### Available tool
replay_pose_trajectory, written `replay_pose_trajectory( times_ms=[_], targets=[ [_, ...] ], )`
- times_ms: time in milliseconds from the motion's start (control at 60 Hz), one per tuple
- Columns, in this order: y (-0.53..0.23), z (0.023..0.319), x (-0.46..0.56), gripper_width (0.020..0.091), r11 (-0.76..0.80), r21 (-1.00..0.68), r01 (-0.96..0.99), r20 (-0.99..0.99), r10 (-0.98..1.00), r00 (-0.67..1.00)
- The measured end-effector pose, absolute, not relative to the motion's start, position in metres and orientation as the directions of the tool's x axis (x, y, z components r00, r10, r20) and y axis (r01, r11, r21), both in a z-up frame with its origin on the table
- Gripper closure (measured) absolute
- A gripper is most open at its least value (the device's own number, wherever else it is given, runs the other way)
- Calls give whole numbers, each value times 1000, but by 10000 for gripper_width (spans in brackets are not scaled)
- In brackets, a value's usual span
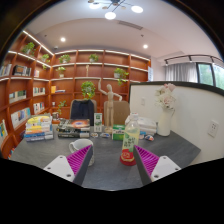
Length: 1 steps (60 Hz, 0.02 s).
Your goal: Pour water
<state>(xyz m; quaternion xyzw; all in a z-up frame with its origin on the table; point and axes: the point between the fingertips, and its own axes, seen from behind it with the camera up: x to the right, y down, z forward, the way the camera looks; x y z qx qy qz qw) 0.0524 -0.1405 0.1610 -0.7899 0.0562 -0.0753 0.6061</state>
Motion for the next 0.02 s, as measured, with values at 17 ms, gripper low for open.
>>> replay_pose_trajectory(
  times_ms=[17],
  targets=[
    [-141, 161, 52, 279, -259, -966, 5, 54, -181, 982]
  ],
)
